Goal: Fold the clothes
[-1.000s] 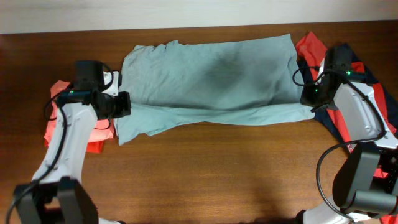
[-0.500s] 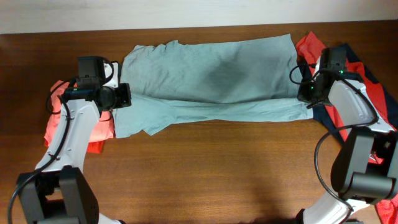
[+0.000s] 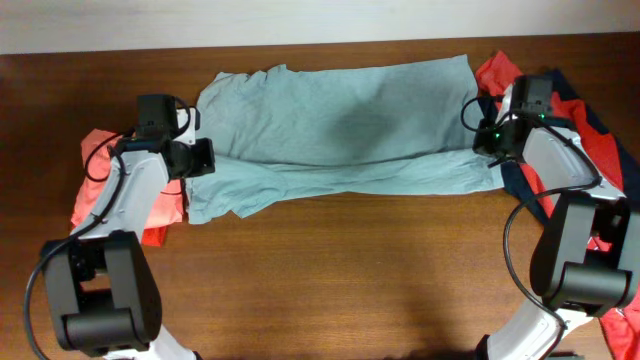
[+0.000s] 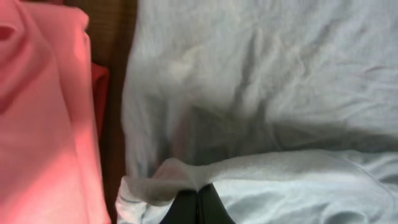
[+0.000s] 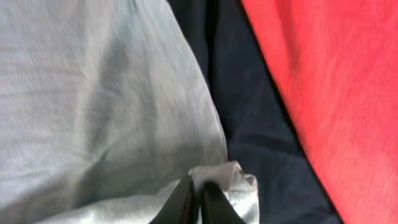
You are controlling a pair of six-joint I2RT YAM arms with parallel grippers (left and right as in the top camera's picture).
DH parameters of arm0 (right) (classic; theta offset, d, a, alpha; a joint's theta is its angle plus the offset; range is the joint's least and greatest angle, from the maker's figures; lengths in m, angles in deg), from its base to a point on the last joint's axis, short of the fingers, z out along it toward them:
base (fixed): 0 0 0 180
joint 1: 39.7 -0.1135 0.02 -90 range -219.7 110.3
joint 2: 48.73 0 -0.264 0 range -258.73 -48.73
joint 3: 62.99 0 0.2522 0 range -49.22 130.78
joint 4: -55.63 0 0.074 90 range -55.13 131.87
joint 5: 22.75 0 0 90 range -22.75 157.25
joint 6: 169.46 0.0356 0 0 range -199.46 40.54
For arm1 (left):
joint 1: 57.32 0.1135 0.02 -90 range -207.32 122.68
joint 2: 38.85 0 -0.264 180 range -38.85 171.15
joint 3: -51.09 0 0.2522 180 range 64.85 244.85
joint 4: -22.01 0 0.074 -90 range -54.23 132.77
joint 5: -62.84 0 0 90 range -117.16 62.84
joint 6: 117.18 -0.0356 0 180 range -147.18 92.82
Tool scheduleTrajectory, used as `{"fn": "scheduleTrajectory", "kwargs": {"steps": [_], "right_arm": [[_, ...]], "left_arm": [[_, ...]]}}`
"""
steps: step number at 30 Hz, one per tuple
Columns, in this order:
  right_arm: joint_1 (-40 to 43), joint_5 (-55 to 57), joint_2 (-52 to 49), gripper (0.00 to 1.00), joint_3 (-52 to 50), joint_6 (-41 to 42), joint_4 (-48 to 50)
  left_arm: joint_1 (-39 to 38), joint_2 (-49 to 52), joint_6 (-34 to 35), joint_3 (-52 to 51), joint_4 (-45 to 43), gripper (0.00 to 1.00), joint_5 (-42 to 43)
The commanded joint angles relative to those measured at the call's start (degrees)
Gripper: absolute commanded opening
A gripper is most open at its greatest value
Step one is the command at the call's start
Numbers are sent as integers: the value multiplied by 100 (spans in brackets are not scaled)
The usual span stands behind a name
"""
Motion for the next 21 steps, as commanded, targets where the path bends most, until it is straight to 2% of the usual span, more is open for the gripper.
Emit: {"fn": "scheduleTrajectory", "kwargs": {"steps": [1, 4, 8, 14, 16, 19, 21], "right_arm": [[42, -98, -42, 10, 66, 24, 157], [42, -105, -42, 11, 66, 22, 245], [42, -345, -87, 21, 66, 20, 402], [37, -507, -293, 22, 66, 22, 385], [37, -505, -332, 25, 66, 22, 319], [42, -503, -326, 34, 66, 17, 240], [44, -503, -317, 43, 68, 13, 175]], "left_arm": [[-7, 46, 133, 66, -179, 0, -354], [-7, 46, 260, 66, -273, 0, -433], [-9, 52, 317, 63, -334, 0, -433], [-9, 68, 317, 55, -374, 1, -455], [-9, 68, 317, 48, -374, 18, -452], [-9, 68, 315, 48, -374, 36, -452], [-9, 68, 315, 48, -369, 49, -452]]}}
